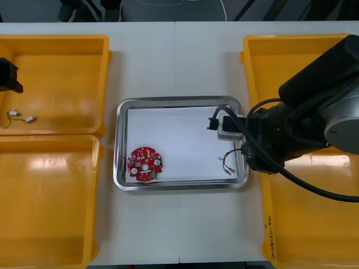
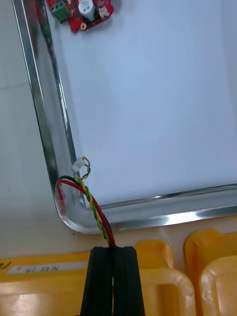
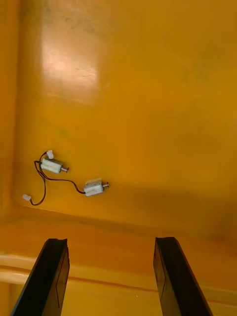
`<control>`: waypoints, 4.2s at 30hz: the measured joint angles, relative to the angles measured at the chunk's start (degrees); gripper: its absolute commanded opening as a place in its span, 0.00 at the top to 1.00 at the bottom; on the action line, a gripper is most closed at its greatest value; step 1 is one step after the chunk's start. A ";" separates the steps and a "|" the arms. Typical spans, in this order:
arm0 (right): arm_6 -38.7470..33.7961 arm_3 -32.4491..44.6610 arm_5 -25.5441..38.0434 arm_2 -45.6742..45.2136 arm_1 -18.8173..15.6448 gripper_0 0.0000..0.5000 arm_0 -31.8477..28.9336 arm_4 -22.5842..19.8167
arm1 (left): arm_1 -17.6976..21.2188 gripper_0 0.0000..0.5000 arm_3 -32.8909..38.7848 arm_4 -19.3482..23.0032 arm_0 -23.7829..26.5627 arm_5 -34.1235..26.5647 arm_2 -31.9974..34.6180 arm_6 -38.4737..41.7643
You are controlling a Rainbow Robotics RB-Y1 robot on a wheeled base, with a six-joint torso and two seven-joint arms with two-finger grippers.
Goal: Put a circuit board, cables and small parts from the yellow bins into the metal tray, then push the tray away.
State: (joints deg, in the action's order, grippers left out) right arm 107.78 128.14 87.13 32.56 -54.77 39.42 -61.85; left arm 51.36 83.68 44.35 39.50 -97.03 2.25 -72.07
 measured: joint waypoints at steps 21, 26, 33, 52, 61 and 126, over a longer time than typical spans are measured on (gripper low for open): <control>-1.08 -11.90 0.01 11.75 14.30 1.00 10.07 7.93 | 0.02 0.00 -14.79 -3.97 1.79 7.06 0.00 -0.19; -1.10 -13.70 0.01 14.10 16.20 1.00 10.39 11.55 | 0.01 0.00 -15.62 -4.89 1.79 7.97 0.00 -0.18; -1.16 -17.73 0.01 17.38 18.92 1.00 10.61 15.61 | -0.32 0.00 -17.90 -6.90 1.80 10.12 0.00 -0.17; -1.17 -26.12 -5.59 22.22 23.16 1.00 10.64 21.33 | -4.86 0.00 -19.39 -8.83 1.80 12.24 0.00 -0.17; -2.41 -26.71 -6.78 23.06 23.34 0.34 10.66 21.48 | -5.17 0.00 -22.69 -8.82 1.80 17.04 -0.14 -0.17; -7.90 -33.63 22.62 -23.73 20.87 0.00 13.59 22.84 | -7.23 1.00 -20.26 -11.29 2.34 14.18 0.61 -0.17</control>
State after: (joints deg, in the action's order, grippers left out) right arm 99.88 94.51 109.75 8.83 -33.90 53.01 -39.00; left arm 44.13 63.42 33.06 41.84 -82.84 2.86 -72.25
